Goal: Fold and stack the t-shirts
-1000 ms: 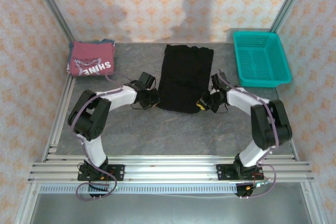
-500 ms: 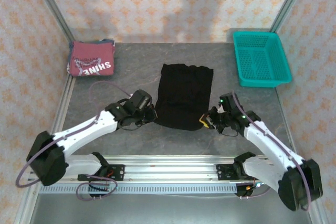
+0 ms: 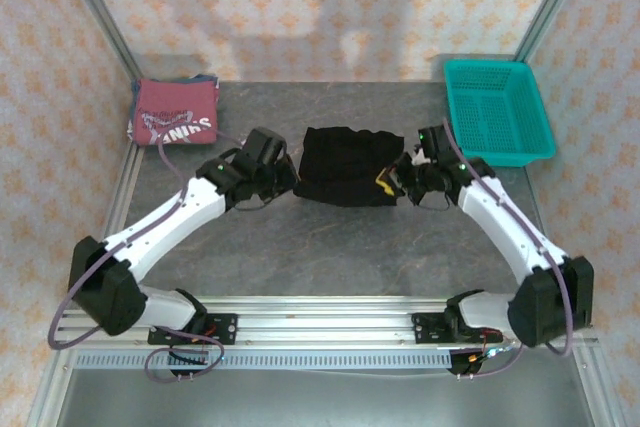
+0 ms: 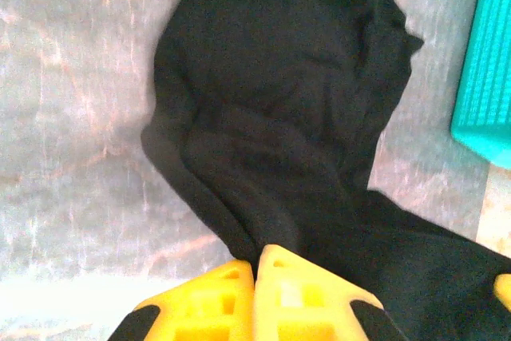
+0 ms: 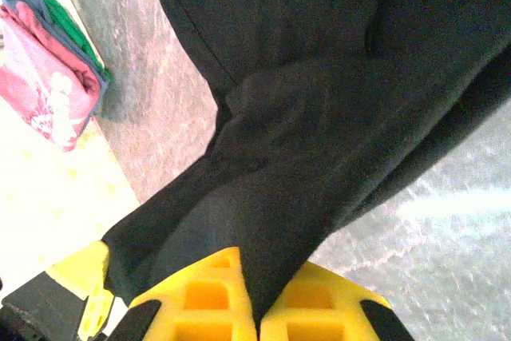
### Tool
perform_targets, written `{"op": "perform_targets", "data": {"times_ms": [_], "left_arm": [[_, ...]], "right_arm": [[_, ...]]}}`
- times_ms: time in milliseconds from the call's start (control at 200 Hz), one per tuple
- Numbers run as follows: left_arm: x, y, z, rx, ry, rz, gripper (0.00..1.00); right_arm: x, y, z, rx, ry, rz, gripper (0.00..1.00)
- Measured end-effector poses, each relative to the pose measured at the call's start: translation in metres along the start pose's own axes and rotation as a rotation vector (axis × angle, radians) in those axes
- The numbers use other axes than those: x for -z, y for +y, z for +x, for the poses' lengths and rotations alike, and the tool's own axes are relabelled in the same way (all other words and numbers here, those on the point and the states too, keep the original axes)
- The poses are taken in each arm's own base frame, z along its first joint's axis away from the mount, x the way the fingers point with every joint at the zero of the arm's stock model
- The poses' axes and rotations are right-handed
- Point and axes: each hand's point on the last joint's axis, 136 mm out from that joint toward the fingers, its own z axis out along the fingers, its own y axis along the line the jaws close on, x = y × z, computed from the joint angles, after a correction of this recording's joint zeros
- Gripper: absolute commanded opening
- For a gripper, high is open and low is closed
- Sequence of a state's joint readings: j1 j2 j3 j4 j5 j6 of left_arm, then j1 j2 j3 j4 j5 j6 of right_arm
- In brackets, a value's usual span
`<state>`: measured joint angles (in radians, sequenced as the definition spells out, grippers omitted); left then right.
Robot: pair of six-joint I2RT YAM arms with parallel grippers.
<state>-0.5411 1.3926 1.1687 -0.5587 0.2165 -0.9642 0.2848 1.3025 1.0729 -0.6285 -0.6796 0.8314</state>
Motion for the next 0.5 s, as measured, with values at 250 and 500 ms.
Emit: {"op": "perform_targets", "data": {"times_ms": [250,500], "left_arm": [[-0.038,-0.028,-0.058,0.012,-0.004,0.007,0.00],[-0.084,-0.046,-0.095,-0.020,0.022,-0.001,0.00]], "right_arm": [[-0.022,0.000,-0.062,-0.038,-0.001,0.043,0.00],[-0.046,-0.017,-0.104,-0.086,0.017,0.080,0.00]]}}
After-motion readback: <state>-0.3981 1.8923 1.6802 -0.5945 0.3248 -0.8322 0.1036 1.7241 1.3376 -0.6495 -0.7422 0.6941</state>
